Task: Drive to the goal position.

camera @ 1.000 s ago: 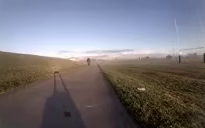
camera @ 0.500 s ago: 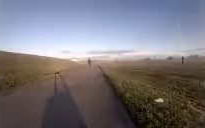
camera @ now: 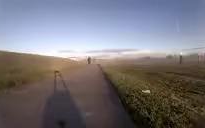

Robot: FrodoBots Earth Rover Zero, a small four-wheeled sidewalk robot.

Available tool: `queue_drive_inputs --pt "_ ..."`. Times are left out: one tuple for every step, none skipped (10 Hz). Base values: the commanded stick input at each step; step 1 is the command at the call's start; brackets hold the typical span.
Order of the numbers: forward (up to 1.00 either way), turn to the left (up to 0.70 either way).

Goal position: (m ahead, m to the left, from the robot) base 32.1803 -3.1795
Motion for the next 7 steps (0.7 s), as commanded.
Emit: queue_drive_inputs --pt "0.70 0.30" --pt "0.70 0.35" --pt "0.70 0.35" --pt "0.70 0.27" --pt "0.70 0.10" --pt "0.70 0.00" --pt "0.70 0.00"
